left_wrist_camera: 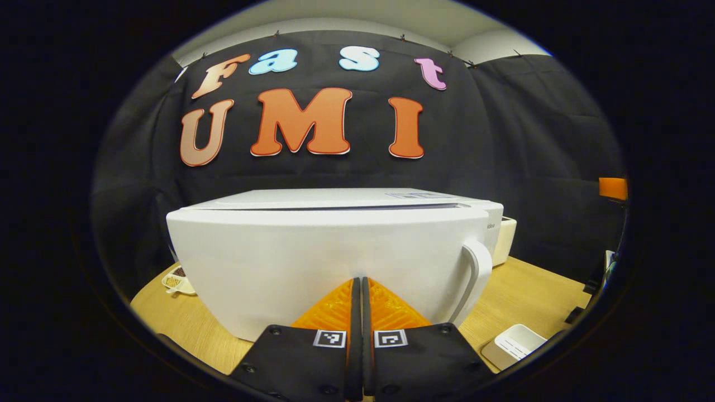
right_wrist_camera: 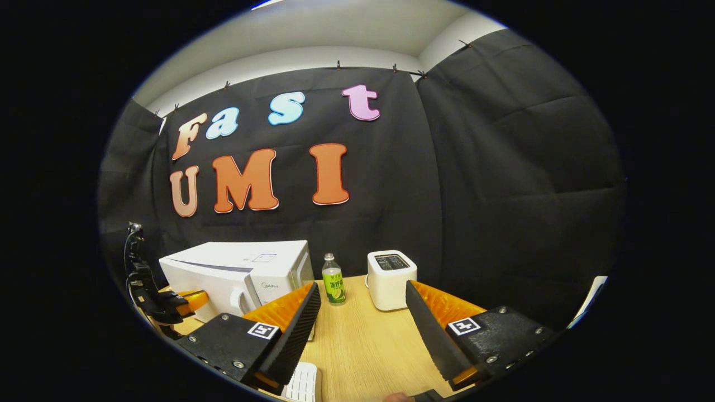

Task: Open the microwave oven with the left hand, put the food in, and close the microwave oven.

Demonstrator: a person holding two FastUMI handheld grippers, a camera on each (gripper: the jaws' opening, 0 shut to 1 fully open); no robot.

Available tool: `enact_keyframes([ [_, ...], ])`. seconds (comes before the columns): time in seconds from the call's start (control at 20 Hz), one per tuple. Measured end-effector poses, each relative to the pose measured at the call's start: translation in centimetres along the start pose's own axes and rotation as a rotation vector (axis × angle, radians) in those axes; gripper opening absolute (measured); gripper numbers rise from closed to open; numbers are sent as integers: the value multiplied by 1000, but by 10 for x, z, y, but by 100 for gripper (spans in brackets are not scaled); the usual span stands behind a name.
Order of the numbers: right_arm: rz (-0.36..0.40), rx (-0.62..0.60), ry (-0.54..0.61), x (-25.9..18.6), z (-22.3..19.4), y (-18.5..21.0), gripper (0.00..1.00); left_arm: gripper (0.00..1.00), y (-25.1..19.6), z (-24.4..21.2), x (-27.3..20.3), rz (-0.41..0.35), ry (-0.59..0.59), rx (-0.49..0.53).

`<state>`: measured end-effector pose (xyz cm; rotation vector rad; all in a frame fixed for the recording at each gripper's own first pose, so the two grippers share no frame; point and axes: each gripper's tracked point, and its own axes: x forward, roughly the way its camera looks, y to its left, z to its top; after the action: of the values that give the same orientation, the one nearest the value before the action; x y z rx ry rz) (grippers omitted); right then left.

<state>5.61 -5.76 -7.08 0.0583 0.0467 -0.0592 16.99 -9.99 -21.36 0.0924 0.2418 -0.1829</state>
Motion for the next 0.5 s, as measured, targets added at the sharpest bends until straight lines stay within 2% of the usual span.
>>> enact_keyframes([
  [0.1, 2, 2, 11, 7, -7, 1, 95, 5, 2, 8, 2, 25, -28, 24],
  [0.4, 13, -7, 38, 27, -26, 12, 94, 5, 1, 11, 5, 44, -23, -23],
  [0.5, 22, -11, 50, 31, -32, 16, 94, 5, 1, 13, 8, 63, -22, 26],
])
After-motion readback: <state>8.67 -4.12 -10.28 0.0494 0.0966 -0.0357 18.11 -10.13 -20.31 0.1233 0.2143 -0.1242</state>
